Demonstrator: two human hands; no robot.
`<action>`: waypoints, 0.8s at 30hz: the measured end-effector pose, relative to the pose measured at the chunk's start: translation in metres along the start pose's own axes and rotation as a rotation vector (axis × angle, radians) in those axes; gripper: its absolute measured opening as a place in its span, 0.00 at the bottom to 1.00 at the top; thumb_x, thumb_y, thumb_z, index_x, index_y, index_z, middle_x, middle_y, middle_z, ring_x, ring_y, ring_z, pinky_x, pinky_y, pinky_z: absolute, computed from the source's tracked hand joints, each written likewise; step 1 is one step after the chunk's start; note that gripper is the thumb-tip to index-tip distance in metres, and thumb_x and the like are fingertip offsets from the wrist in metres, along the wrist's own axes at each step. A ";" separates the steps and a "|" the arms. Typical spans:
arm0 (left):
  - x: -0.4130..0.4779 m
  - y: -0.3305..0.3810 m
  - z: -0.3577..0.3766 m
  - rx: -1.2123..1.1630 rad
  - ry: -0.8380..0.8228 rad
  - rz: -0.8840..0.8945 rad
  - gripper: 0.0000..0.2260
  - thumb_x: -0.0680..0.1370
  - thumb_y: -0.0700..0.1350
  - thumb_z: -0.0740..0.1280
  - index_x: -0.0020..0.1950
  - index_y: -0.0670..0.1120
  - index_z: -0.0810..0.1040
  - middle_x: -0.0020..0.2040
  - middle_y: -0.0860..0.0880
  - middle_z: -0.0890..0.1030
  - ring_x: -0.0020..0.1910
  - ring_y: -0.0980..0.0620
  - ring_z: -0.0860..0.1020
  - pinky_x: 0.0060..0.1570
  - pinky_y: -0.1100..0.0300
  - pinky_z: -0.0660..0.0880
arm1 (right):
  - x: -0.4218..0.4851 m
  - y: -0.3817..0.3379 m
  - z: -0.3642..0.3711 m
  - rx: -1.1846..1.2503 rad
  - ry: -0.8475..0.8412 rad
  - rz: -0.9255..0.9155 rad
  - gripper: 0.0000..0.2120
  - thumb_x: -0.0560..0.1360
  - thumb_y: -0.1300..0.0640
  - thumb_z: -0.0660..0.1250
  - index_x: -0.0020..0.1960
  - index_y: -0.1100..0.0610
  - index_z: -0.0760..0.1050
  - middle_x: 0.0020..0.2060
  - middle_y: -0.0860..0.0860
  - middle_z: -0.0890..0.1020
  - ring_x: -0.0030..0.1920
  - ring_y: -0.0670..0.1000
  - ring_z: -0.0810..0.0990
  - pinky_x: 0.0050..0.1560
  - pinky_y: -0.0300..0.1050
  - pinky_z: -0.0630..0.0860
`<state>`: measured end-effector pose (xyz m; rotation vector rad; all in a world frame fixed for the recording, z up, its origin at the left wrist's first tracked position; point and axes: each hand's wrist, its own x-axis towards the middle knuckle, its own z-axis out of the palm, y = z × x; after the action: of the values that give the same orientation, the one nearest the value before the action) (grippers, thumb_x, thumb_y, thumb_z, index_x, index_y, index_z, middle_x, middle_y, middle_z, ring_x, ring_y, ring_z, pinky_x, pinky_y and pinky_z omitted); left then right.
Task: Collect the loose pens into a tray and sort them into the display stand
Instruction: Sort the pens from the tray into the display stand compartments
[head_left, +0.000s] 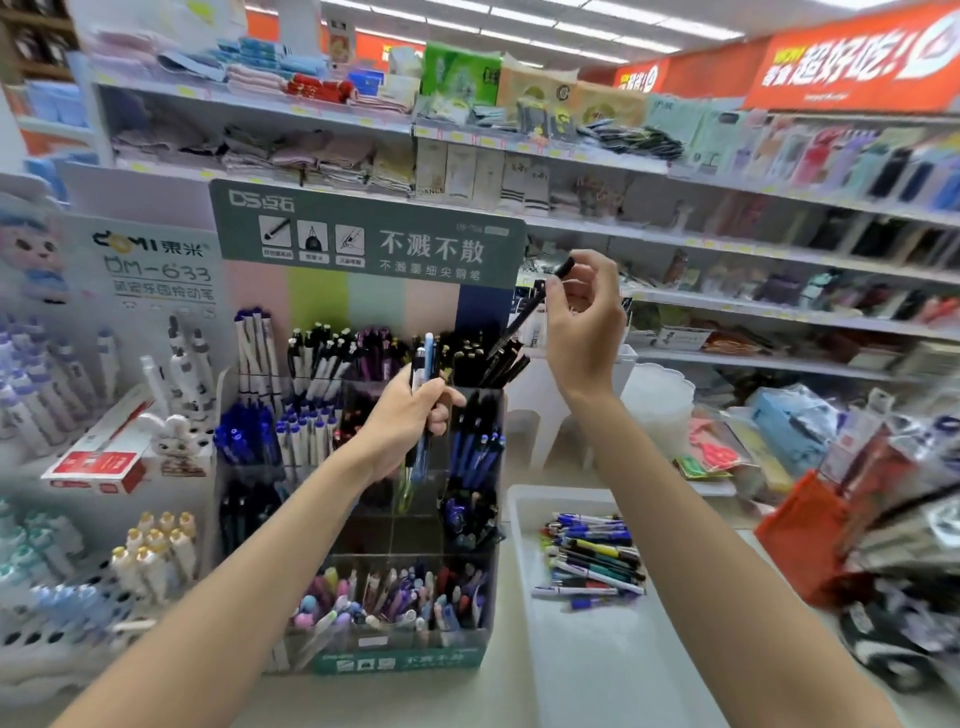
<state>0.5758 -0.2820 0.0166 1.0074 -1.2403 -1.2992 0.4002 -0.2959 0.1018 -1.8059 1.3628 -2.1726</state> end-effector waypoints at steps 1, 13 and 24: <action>0.001 -0.001 0.002 -0.009 0.015 0.020 0.06 0.85 0.37 0.56 0.50 0.40 0.70 0.40 0.44 0.82 0.26 0.57 0.70 0.28 0.64 0.70 | 0.003 0.002 0.000 0.001 0.006 -0.023 0.11 0.76 0.65 0.69 0.58 0.61 0.74 0.45 0.49 0.80 0.40 0.45 0.79 0.46 0.31 0.75; -0.002 -0.007 0.007 -0.149 0.067 -0.013 0.08 0.83 0.40 0.61 0.57 0.43 0.79 0.52 0.45 0.86 0.45 0.50 0.84 0.51 0.54 0.82 | -0.027 0.060 0.017 -0.293 -0.516 -0.086 0.08 0.77 0.56 0.69 0.45 0.60 0.83 0.46 0.52 0.83 0.52 0.52 0.75 0.56 0.48 0.72; -0.004 0.002 0.023 -0.169 -0.060 0.042 0.08 0.83 0.40 0.61 0.56 0.44 0.80 0.49 0.47 0.86 0.47 0.49 0.85 0.52 0.54 0.82 | -0.031 0.020 0.012 -0.095 -0.549 -0.062 0.12 0.73 0.57 0.73 0.56 0.54 0.82 0.41 0.42 0.80 0.49 0.47 0.78 0.55 0.42 0.72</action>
<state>0.5542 -0.2752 0.0205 0.8232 -1.1693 -1.3855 0.4101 -0.3000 0.0645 -2.2667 1.2980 -1.4711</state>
